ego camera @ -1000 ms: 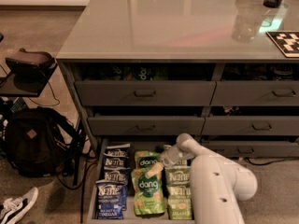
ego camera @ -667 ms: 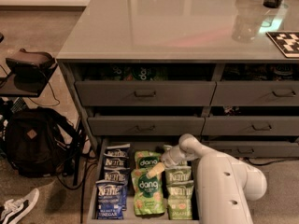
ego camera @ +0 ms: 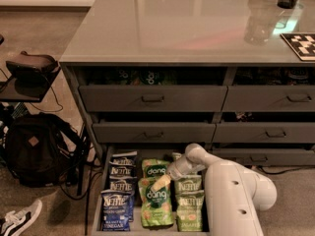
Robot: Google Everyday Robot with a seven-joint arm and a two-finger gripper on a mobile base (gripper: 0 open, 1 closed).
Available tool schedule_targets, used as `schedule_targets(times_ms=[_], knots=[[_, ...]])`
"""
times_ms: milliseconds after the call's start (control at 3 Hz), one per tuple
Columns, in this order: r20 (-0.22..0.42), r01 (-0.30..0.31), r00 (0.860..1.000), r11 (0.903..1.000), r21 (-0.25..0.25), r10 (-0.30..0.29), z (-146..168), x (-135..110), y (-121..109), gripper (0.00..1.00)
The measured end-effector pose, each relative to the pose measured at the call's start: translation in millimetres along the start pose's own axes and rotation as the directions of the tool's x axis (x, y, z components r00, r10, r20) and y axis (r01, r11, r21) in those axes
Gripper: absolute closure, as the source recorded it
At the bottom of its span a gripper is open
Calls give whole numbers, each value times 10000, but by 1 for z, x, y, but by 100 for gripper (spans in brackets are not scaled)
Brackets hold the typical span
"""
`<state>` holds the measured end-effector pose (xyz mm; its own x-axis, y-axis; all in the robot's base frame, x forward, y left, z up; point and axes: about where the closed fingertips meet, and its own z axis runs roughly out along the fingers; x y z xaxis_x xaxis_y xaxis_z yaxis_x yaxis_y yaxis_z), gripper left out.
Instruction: Pick green rice chip bag from bottom drawer and place on counter
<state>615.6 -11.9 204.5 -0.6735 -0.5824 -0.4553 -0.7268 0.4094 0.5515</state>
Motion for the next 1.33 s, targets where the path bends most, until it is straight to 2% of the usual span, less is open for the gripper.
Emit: schedule_targets(times_ms=[667, 1000, 1333], knots=[[45, -144, 9999, 9998, -142, 144, 11, 4, -6, 0], [45, -144, 9999, 9998, -143, 144, 11, 4, -6, 19], [44, -144, 9999, 9998, -143, 145, 11, 4, -6, 42]])
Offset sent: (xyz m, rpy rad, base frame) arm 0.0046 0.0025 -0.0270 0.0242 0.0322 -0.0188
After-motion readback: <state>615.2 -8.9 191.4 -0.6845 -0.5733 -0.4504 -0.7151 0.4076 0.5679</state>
